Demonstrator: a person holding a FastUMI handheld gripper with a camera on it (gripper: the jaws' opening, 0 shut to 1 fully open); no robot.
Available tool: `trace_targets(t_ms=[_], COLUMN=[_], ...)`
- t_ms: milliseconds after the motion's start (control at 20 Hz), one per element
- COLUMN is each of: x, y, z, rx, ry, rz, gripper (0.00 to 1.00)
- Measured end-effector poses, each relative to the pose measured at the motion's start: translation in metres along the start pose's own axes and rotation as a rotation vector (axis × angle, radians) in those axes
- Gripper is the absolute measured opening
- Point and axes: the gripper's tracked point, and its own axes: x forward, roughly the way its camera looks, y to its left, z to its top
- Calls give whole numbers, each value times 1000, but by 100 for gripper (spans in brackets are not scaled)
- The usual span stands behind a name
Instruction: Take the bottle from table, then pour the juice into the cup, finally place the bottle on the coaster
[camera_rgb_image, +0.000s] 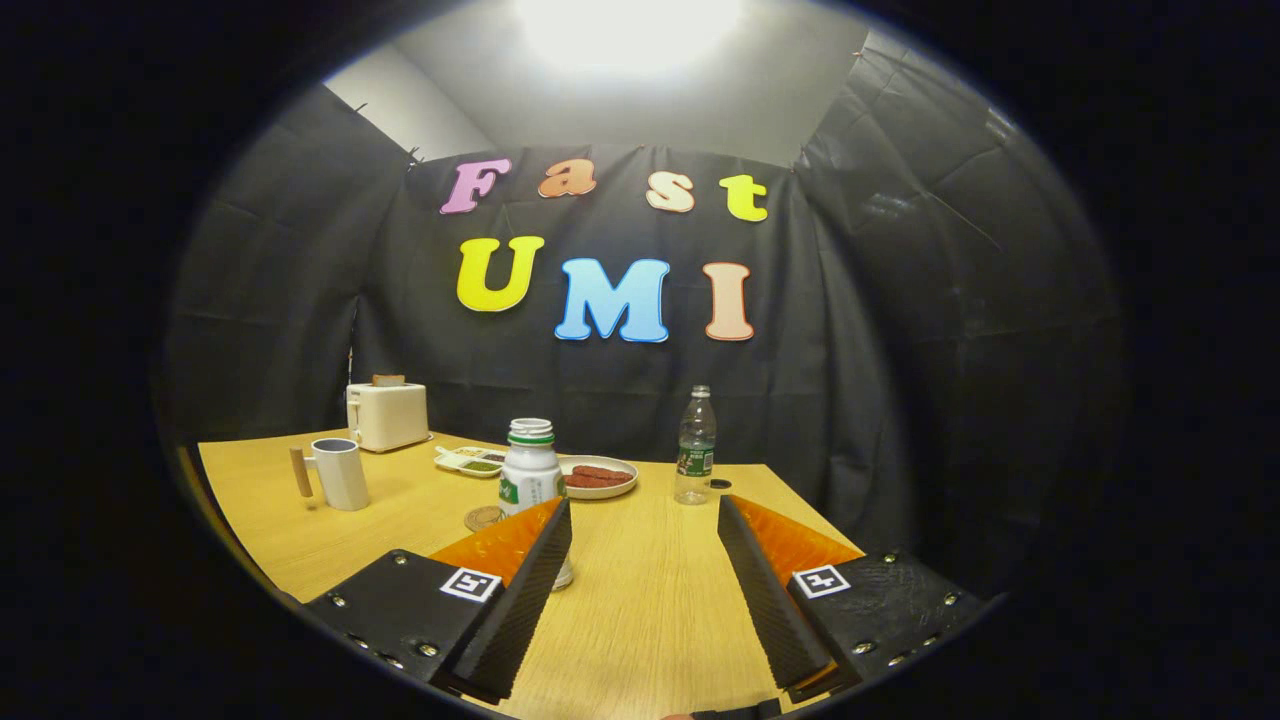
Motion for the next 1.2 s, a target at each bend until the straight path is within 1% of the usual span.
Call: trace_targets(t_ms=[250, 600, 900, 1200], x=[0, 22, 56, 91], y=[32, 76, 95, 95], z=[-22, -36, -33, -27], rx=[36, 27, 28, 18], ry=[42, 72, 61, 55], rz=[49, 116, 103, 67], gripper=[91, 91, 91, 91])
